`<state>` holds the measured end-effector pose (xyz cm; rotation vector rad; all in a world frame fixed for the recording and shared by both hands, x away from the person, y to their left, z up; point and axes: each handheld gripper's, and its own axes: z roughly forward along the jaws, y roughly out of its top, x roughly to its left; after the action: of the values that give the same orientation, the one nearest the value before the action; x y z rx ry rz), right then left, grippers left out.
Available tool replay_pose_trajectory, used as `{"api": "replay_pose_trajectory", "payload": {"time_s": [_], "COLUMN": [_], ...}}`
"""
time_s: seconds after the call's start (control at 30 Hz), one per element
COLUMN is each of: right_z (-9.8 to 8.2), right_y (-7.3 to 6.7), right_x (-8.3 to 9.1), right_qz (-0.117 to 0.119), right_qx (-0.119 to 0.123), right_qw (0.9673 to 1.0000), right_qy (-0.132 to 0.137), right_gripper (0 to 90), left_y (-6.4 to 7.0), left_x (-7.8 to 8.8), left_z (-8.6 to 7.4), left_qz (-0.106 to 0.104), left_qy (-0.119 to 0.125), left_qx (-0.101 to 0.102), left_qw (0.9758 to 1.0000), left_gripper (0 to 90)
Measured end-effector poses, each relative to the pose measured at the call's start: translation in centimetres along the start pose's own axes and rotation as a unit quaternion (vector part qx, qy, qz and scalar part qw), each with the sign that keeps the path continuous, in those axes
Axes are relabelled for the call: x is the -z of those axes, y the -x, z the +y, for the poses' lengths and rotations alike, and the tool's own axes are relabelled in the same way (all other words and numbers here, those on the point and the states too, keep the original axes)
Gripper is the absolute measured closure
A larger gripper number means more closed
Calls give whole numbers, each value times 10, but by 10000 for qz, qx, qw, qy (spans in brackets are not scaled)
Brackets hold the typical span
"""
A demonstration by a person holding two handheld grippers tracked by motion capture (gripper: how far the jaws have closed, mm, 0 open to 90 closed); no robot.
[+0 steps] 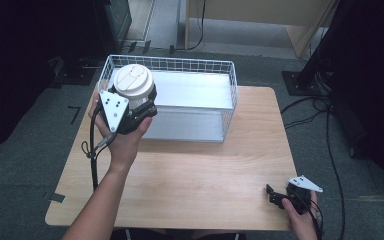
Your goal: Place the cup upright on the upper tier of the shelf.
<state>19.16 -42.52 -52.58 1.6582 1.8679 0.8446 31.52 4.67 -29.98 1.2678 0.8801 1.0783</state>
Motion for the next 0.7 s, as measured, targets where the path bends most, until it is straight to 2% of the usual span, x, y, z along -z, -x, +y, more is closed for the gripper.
{"api": "replay_pose_trajectory", "payload": {"time_s": [0.1,0.2,0.33,0.4,0.47,0.7], "right_z": [0,0,-1,-1,-1,-1], "right_y": [0,0,0,0,0,1], "right_x": [0,0,1,1,2,2], "right_qz": [0,-5,20,33,62,83], "right_qx": [0,-3,-14,-15,-63,-87], "right_qw": [10000,10000,10000,10000,10000,9999], "right_qy": [1,6,16,20,20,37], "right_gripper": [105,113,116,117,119,124], "left_y": [0,1,1,0,0,-1], "left_x": [-7,-23,-35,-48,-51,-83], "left_z": [4,9,10,8,7,-2], "left_qz": [14,26,9,19,32,157], "left_qy": [10,-5,13,-8,-22,-188], "left_qx": [-20,23,70,108,104,87], "left_qw": [10000,10000,10000,9999,9999,9997], "left_gripper": [149,149,149,149,149,149]}}
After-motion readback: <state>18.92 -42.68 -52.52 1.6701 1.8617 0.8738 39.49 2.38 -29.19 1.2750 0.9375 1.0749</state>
